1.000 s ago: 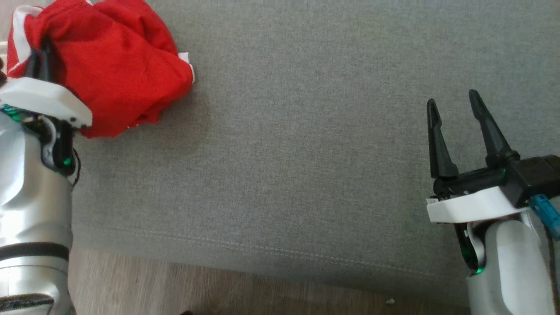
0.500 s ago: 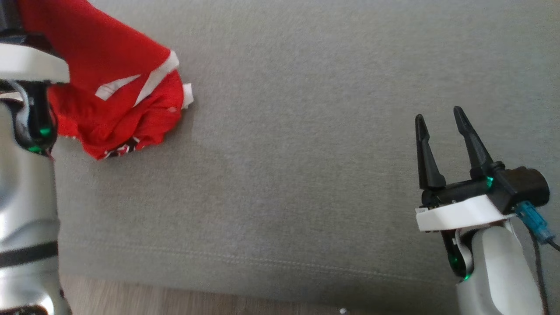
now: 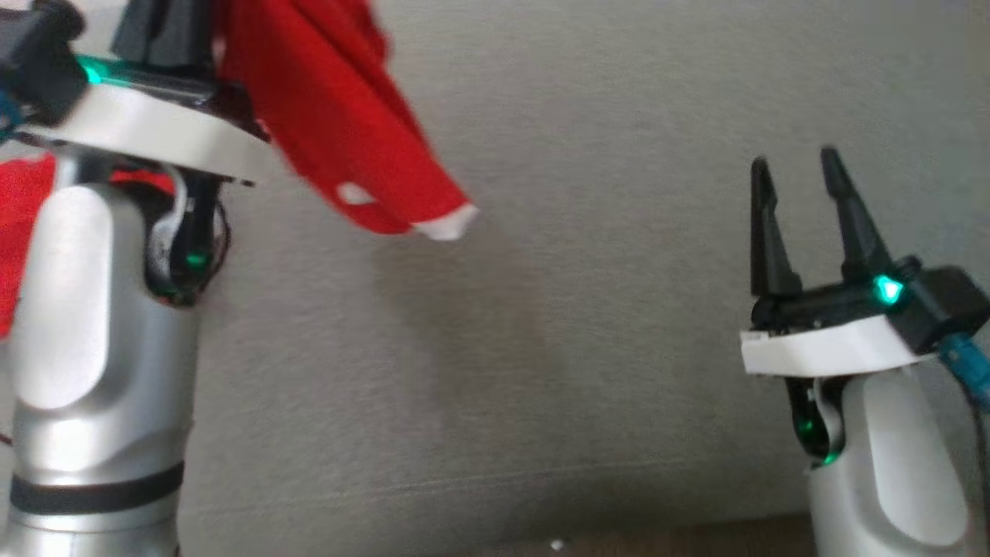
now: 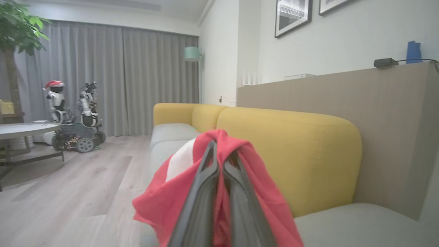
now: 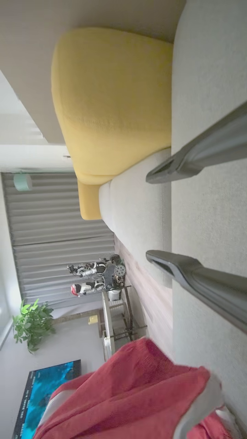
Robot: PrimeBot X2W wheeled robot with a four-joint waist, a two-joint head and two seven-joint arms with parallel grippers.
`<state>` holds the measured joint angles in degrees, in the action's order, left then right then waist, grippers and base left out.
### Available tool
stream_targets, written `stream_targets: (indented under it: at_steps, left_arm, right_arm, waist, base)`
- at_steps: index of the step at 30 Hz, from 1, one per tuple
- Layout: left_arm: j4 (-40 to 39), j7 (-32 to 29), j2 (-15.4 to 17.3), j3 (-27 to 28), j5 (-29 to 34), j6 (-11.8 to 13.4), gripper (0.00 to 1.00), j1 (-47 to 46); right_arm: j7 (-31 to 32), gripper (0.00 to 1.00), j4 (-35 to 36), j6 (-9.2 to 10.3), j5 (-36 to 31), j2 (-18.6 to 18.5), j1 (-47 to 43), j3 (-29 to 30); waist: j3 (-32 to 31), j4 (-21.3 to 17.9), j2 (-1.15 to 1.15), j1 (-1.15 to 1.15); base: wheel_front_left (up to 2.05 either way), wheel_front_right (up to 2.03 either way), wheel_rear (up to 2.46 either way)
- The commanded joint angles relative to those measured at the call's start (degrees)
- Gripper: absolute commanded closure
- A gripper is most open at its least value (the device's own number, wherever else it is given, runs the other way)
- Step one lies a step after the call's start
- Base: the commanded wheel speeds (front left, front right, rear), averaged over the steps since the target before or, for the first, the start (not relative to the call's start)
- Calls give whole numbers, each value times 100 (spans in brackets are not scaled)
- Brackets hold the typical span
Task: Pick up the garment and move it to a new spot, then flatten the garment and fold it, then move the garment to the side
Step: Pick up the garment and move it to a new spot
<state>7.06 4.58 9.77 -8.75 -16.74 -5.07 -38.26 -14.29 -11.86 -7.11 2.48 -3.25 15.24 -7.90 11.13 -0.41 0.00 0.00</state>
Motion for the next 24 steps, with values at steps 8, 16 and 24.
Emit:
stream_targets:
  at_steps: [8, 16, 24]
  left_arm:
    - [78, -246, 36, -223, 199, 35, 100, -386]
    - [735, 13, -342, -720, 389, 31, 100, -904]
    - [1353, 343, -625, -1106, 432, 348, 100, -1501]
  right_arm:
    - [-69, 0, 666, -37, 271, 36, 452, -56]
    - [-70, 0, 910, -37, 538, 37, 551, -101]
    - [-70, 0, 1064, -37, 748, 37, 557, -184]
  waist:
    - [630, -1357, 0, 0]
    - [909, -2070, 0, 0]
    - [1071, -2460, 0, 0]
  base:
    - [0, 0, 0]
    - [0, 0, 0]
    - [0, 0, 0]
